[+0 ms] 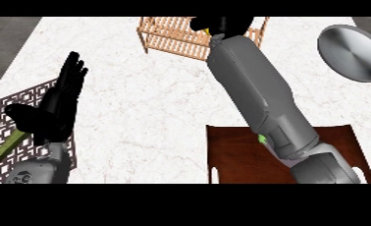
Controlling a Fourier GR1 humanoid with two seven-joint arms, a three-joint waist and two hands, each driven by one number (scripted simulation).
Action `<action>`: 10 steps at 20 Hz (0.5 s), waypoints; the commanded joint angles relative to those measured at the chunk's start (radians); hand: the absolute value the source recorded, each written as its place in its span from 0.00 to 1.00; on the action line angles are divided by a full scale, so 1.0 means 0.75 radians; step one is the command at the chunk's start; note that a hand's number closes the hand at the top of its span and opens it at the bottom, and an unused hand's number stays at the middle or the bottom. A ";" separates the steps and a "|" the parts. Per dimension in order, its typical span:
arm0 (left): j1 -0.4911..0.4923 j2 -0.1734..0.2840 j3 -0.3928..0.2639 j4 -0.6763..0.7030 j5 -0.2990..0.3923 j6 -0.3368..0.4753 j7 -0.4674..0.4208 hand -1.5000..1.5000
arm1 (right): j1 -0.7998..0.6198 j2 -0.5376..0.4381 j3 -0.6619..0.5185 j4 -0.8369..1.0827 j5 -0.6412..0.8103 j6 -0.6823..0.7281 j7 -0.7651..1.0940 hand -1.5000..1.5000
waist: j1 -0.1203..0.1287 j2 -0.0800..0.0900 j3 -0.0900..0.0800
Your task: Pick the lemon from the tray and place it in the tiered shelf
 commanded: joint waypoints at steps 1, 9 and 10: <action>0.073 0.014 0.000 -0.059 0.000 -0.020 -0.013 0.50 | -0.019 0.005 0.032 0.079 -0.125 -0.187 -0.038 0.00 | 0.008 -0.004 0.000; 0.094 0.013 0.020 -0.062 0.011 -0.029 -0.007 0.50 | -0.116 0.005 -0.065 0.018 -0.155 -0.343 -0.170 0.00 | -0.024 -0.012 0.000; 0.037 -0.011 0.022 -0.007 -0.012 0.006 -0.023 0.50 | -0.130 0.005 -0.084 0.023 -0.139 -0.332 -0.155 0.00 | -0.044 -0.013 -0.001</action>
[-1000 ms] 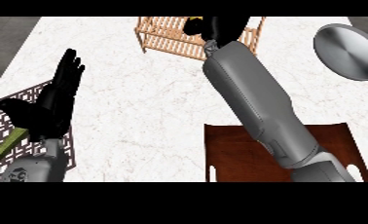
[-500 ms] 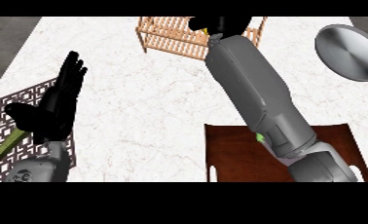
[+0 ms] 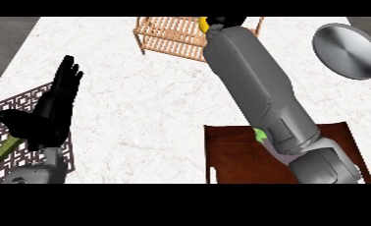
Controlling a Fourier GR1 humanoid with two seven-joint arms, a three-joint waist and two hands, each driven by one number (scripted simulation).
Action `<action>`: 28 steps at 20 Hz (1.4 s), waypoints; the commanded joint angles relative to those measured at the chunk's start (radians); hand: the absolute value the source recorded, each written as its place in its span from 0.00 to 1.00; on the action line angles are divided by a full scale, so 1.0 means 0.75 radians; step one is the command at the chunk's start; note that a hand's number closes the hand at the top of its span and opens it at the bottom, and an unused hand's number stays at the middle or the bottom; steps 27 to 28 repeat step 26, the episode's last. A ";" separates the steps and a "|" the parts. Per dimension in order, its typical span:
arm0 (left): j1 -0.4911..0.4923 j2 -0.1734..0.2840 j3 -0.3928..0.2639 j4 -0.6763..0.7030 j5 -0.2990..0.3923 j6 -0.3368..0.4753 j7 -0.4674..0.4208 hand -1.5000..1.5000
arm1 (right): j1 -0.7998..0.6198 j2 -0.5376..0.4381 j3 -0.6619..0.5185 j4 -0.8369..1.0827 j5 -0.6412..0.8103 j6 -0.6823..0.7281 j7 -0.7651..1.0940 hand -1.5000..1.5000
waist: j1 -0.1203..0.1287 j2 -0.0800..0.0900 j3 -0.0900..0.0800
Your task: Pick the lemon from the tray and place it in the tiered shelf
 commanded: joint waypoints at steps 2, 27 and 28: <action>0.029 0.039 0.078 0.035 0.050 -0.037 -0.031 0.50 | 0.007 -0.018 -0.035 -0.105 0.041 -0.116 0.109 0.00 | -0.048 -0.015 -0.001; 0.100 -0.018 0.040 -0.032 -0.015 0.016 -0.007 0.50 | 1.088 -0.224 0.088 -1.861 0.255 0.535 0.516 0.00 | -0.092 -0.023 0.000; 0.100 -0.018 0.040 -0.032 -0.015 0.016 -0.007 0.50 | 1.088 -0.224 0.088 -1.861 0.255 0.535 0.516 0.00 | -0.092 -0.023 0.000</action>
